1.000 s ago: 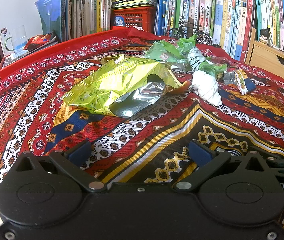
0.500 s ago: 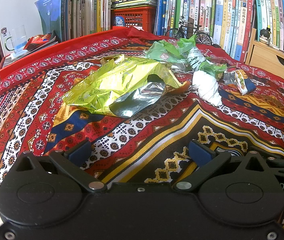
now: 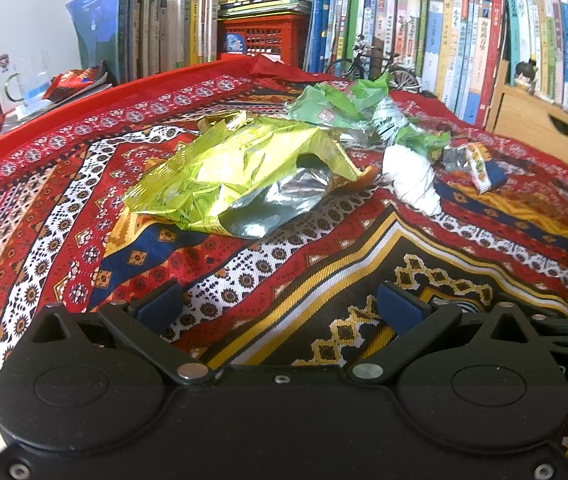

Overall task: Organize books
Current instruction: 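Grasp the yellow foil wrapper with the left gripper while the right gripper grasps the white tissue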

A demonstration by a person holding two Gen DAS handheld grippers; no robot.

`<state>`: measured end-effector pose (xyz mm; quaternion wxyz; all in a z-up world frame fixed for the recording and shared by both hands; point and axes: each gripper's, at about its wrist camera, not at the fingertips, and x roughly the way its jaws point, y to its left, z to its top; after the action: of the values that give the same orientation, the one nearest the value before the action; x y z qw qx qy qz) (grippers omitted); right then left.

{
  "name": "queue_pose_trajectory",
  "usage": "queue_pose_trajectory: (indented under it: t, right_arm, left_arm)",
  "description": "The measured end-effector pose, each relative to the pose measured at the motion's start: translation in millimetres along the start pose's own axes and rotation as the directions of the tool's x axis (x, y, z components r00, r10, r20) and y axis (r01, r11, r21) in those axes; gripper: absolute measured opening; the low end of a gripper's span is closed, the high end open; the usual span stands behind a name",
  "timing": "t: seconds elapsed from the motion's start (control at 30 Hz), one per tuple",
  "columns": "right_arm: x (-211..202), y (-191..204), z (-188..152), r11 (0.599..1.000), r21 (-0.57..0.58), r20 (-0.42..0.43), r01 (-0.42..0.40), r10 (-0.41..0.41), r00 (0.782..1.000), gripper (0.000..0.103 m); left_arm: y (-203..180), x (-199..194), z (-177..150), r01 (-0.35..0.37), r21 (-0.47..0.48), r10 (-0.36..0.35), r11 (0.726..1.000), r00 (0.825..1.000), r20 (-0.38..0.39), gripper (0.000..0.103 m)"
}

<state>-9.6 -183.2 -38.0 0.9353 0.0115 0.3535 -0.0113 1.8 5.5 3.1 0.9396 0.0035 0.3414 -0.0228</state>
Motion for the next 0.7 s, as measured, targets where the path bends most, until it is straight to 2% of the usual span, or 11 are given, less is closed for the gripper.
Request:
queue_pose_trajectory:
  t: [0.13,0.23,0.37,0.47,0.5,0.57,0.6,0.63,0.7]
  right_arm:
    - [-2,6,13,0.999,-0.022,-0.004,-0.037,0.037,0.999,0.103]
    - [-3,13,29,0.996,-0.064,0.021,-0.066,0.068,0.997,0.103]
    - [4,25,55,0.993,-0.078,0.037,-0.09,0.093,0.995,0.103]
    - [18,27,70,0.995,-0.006,0.026,-0.103,0.103,0.994,0.098]
    - [25,27,73,0.996,0.015,0.034,-0.091,0.091,0.995,0.097]
    - [38,30,74,0.999,0.008,0.049,-0.052,0.052,0.997,0.092]
    - [46,32,75,0.999,-0.009,0.041,-0.037,0.037,0.998,0.087]
    - [52,33,75,0.999,-0.017,0.03,-0.038,0.039,0.999,0.084]
    - [59,32,77,0.996,-0.01,0.017,-0.086,0.087,0.996,0.084]
  left_arm:
    - [30,-14,14,0.122,-0.056,-0.119,0.991,0.992,0.051,0.103]
    - [49,-20,31,0.206,-0.006,-0.205,0.979,0.977,0.062,0.103]
    - [62,-14,57,0.202,0.074,-0.204,0.977,0.978,0.03,0.103]
    - [68,-1,71,0.21,0.093,-0.209,0.973,0.978,-0.013,0.103]
    - [68,6,72,0.221,0.107,-0.217,0.969,0.975,-0.05,0.103]
    - [61,21,71,0.259,0.186,-0.235,0.948,0.962,-0.139,0.1]
    - [55,22,68,0.269,0.248,-0.238,0.931,0.96,-0.148,0.099]
    - [49,20,61,0.26,0.305,-0.231,0.916,0.965,-0.128,0.098]
    - [39,15,51,0.221,0.414,-0.21,0.883,0.975,-0.072,0.098]
